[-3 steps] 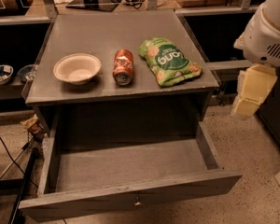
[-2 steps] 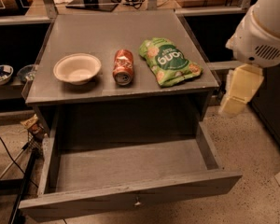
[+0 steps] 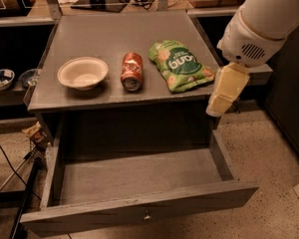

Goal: Place coke can into top drawer

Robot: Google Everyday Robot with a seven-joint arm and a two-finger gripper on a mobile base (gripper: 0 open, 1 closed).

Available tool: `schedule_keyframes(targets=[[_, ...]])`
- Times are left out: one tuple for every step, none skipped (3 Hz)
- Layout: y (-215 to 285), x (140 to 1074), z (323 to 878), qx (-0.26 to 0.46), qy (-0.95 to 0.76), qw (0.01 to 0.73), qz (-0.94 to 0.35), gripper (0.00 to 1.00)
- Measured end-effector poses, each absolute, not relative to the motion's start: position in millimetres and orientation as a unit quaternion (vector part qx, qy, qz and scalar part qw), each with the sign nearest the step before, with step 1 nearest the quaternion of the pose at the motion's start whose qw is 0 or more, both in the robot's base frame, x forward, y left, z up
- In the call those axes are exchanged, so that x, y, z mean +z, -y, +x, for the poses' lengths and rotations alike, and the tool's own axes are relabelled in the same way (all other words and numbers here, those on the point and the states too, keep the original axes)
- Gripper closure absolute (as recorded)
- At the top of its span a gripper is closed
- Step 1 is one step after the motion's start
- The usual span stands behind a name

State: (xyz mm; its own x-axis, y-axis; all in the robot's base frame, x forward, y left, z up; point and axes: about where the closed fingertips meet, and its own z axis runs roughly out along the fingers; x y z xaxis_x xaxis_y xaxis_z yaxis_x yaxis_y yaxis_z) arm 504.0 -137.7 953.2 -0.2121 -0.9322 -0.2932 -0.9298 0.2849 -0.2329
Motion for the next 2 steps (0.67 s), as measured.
schedule_keyframes(targets=[[138, 953, 504, -0.003, -0.778, 0.191, -0.598, 0.00], [125, 951, 517, 0.014, -0.760, 0.215, -0.614, 0.00]])
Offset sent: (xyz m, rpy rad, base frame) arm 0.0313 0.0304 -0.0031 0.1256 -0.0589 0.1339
